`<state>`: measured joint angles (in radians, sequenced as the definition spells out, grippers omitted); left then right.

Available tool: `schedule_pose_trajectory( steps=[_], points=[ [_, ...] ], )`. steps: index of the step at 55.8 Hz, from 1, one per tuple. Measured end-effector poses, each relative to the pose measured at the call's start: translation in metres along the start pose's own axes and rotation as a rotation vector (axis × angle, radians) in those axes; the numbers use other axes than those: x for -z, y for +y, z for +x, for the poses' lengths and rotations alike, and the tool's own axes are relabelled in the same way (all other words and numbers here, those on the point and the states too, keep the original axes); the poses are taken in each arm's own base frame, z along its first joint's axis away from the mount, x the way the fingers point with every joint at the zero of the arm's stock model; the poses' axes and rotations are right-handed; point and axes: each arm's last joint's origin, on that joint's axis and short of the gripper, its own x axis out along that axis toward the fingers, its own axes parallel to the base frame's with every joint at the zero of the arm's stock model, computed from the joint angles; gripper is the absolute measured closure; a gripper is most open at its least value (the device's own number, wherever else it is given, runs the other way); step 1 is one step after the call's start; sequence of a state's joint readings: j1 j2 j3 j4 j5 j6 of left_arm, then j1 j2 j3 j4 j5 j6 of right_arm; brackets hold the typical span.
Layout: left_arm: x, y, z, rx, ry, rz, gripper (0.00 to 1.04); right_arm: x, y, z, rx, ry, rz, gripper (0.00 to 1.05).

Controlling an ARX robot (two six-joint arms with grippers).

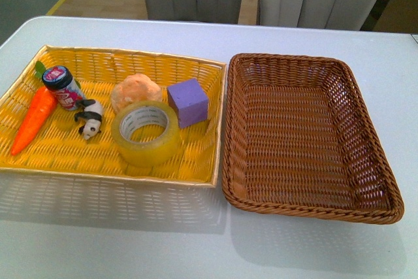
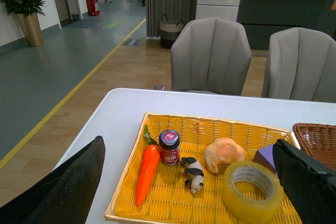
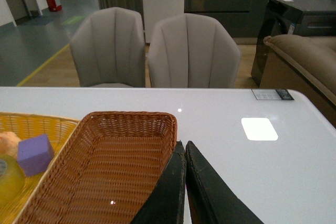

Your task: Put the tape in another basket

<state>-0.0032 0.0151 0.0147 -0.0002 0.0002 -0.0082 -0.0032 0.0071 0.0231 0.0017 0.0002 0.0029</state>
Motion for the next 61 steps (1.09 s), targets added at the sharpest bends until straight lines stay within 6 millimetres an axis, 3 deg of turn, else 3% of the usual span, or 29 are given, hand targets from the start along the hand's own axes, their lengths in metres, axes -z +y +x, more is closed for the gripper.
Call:
schedule_pose_trajectory(
  steps=[5,16,23,29,36,43,48,61],
  points=[
    [0.000,0.000,0.000,0.000,0.000,0.000,0.09,0.000,0.000,0.000,0.000,0.000,0.000,0.78],
    [0.000,0.000,0.000,0.003,0.011,-0.001,0.09,0.000,0.000,0.000,0.000,-0.001,0.000,0.43],
    [-0.006,-0.002,0.007,0.189,0.543,-0.151,0.09,0.000,0.000,0.000,-0.002,-0.001,0.000,0.23],
    [-0.016,-0.004,0.033,0.201,0.666,-0.182,0.09,0.000,0.000,0.000,-0.002,-0.001,0.000,0.08],
    [-0.021,-0.006,0.076,0.169,0.637,-0.151,0.09,0.000,0.000,0.000,0.000,-0.002,0.000,0.09],
    [-0.008,-0.010,0.129,0.116,0.624,-0.115,0.09,0.000,0.000,0.000,-0.001,-0.002,0.000,0.09],
    [0.012,-0.015,0.164,0.095,0.657,-0.093,0.09,0.000,0.000,0.000,-0.001,-0.002,0.000,0.09],
    [0.069,-0.040,0.230,0.100,0.797,-0.072,0.09,0.000,0.000,0.000,-0.001,-0.002,0.000,0.09]
  ],
)
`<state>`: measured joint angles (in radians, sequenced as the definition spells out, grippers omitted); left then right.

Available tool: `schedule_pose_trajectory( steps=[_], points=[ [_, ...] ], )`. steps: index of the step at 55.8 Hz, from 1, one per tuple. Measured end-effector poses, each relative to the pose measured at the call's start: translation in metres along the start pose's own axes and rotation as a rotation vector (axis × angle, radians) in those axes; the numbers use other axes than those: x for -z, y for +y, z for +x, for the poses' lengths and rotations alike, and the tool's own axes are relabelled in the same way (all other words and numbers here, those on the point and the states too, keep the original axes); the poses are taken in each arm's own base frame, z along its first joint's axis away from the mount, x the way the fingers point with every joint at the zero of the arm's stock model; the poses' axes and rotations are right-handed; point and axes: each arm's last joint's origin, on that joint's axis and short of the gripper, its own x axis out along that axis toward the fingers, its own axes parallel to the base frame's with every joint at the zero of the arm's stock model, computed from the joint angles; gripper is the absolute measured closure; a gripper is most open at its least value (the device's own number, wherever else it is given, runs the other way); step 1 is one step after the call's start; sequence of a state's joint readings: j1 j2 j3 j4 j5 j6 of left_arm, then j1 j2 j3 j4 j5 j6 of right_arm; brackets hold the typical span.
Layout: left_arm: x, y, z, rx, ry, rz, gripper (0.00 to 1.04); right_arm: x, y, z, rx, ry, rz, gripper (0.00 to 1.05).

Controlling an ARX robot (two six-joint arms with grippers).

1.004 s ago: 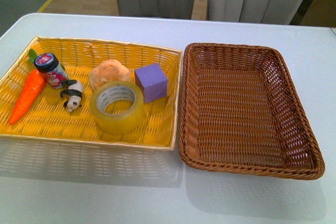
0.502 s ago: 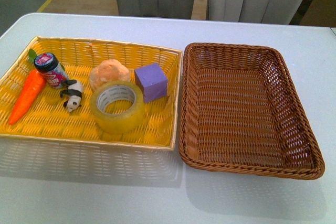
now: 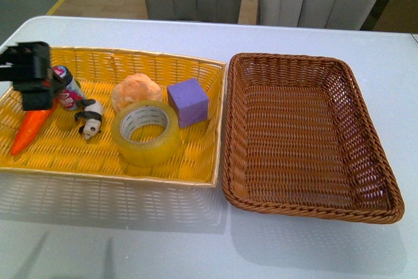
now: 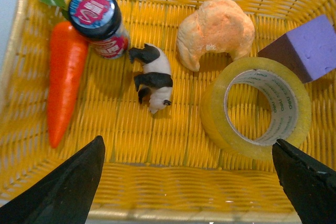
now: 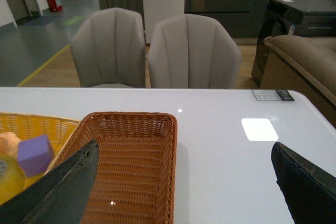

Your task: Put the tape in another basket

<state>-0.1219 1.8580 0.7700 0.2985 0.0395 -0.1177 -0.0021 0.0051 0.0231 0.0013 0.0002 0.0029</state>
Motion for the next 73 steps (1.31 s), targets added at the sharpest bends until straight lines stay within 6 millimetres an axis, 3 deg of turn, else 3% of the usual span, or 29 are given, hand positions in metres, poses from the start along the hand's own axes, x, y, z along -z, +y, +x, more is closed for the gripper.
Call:
schedule_pose_trajectory(
  steps=[22,47,73],
  points=[
    [-0.006,-0.024,0.074,-0.006,0.081,0.047,0.09,0.000,0.000,0.000,0.000,0.000,0.000,0.09],
    [0.006,-0.035,0.119,-0.019,0.163,0.074,0.09,0.000,0.000,0.000,0.000,0.000,0.000,0.09],
    [0.019,-0.044,0.126,-0.024,0.219,0.090,0.76,0.000,0.000,0.000,0.000,0.000,0.000,0.09]
  ],
)
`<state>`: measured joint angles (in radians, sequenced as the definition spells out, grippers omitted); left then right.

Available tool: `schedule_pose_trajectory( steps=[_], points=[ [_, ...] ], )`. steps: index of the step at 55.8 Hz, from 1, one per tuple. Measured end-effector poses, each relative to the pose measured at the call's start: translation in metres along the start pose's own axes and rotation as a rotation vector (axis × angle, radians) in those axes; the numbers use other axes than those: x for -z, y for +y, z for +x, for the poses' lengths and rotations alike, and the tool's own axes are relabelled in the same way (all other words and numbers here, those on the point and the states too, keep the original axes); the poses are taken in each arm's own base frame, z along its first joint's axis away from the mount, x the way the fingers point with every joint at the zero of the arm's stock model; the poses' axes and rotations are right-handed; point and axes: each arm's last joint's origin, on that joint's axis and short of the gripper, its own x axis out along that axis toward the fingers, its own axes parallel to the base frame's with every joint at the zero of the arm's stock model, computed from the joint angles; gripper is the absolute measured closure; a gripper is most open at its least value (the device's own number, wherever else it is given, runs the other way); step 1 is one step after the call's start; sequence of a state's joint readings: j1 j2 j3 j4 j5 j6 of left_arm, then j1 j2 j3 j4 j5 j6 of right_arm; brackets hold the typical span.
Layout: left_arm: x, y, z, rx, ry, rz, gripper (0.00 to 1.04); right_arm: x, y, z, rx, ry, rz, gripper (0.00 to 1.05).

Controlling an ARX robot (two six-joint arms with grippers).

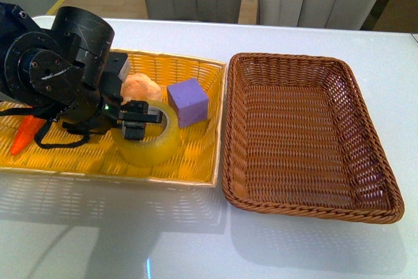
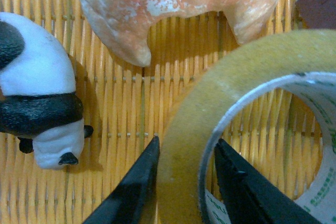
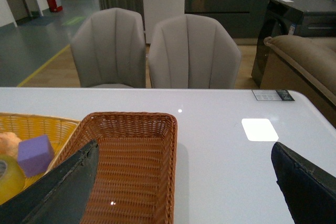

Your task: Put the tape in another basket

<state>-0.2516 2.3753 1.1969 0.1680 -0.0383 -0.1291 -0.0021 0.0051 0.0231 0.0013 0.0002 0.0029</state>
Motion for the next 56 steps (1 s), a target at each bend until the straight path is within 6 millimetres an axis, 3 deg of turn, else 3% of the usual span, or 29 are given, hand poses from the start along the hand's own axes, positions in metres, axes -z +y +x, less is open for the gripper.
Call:
schedule_pose_trajectory(
  steps=[1,4,16,32,42,56],
  points=[
    [0.000,0.000,0.000,0.001,-0.001,-0.007,0.82,0.000,0.000,0.000,0.000,0.000,0.000,0.09],
    [-0.001,0.001,-0.001,-0.008,-0.005,-0.013,0.87,0.000,0.000,0.000,0.000,0.000,0.000,0.09],
    [-0.004,0.003,-0.019,-0.020,-0.047,-0.048,0.89,0.000,0.000,0.000,0.000,0.000,0.000,0.09],
    [-0.039,-0.008,-0.078,0.057,-0.210,-0.090,0.89,0.000,0.000,0.000,0.000,0.000,0.000,0.09],
    [-0.058,-0.039,-0.090,0.121,-0.232,-0.048,0.89,0.000,0.000,0.000,0.000,0.000,0.000,0.09],
    [-0.074,-0.098,-0.070,0.223,-0.176,0.021,0.89,0.000,0.000,0.000,0.000,0.000,0.000,0.09]
  ],
)
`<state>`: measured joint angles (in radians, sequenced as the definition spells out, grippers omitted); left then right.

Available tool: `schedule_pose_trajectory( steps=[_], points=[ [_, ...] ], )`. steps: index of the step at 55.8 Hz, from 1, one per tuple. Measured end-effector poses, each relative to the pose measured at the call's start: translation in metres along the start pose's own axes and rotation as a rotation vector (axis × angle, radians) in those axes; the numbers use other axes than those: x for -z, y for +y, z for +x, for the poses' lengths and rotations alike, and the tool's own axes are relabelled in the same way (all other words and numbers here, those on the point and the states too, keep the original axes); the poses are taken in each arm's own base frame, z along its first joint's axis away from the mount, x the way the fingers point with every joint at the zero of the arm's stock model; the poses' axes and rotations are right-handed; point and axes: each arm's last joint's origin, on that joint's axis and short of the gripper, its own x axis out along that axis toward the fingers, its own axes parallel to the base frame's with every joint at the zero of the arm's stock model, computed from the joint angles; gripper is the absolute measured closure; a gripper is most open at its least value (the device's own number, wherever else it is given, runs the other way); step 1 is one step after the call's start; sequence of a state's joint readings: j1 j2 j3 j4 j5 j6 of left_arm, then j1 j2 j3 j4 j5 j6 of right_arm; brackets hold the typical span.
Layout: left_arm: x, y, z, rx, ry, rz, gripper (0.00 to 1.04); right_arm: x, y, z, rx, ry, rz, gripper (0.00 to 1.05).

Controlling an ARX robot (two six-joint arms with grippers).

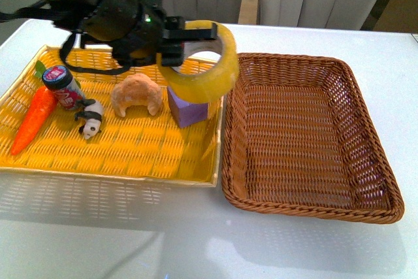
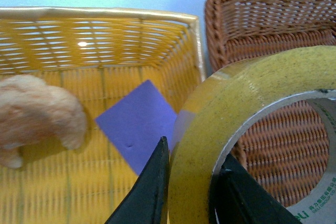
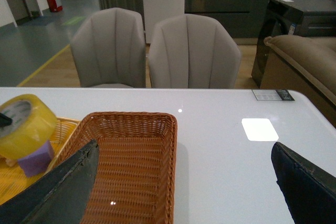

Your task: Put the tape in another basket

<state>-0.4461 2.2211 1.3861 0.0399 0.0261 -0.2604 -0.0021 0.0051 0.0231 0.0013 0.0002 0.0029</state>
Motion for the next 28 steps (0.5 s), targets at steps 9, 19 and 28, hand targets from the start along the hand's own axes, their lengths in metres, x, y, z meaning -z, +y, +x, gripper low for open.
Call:
schedule_pose_trajectory(
  steps=[9,19,28],
  points=[
    [0.002,-0.033,0.018,0.047,0.031,0.040,0.89,0.000,0.000,0.000,0.000,0.000,0.000,0.09],
    [0.006,-0.062,0.029,0.085,0.061,0.080,0.89,0.000,0.000,0.000,0.000,0.000,0.000,0.09],
    [0.017,-0.075,0.043,0.090,0.110,0.103,0.89,0.000,0.000,0.000,0.000,0.000,0.000,0.09]
  ],
)
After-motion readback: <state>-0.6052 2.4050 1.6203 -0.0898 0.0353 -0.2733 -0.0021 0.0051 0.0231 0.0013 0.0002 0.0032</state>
